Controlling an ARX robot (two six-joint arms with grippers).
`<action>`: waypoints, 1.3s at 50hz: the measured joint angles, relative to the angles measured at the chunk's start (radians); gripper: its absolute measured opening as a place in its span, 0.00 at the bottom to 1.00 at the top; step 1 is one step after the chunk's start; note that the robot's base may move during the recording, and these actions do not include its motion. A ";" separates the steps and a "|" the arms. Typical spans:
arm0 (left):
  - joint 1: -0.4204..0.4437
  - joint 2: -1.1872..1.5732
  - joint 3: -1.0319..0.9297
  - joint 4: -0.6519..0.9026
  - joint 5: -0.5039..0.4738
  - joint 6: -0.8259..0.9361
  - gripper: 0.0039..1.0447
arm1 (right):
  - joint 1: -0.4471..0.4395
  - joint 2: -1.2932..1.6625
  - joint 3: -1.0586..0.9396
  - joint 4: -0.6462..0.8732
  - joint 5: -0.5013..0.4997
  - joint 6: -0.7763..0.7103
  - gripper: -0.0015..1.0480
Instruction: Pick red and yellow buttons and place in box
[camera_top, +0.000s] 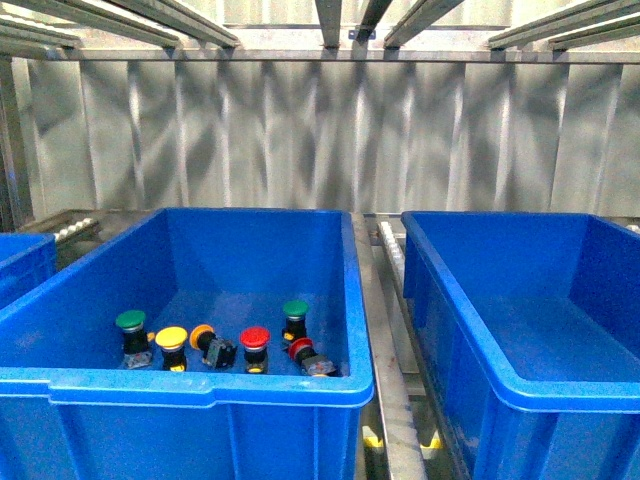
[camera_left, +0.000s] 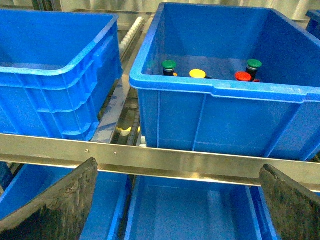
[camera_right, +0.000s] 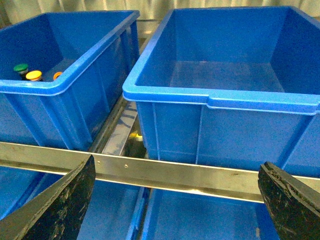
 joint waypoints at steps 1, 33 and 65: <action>0.000 0.000 0.000 0.000 0.000 0.000 0.93 | 0.000 0.000 0.000 0.000 0.000 0.000 0.94; 0.356 0.763 0.552 0.125 -0.182 -0.109 0.93 | 0.000 0.000 0.000 0.000 0.001 0.000 0.94; -0.020 1.691 1.501 -0.340 0.026 -0.044 0.93 | 0.000 0.000 0.000 0.000 0.000 0.000 0.94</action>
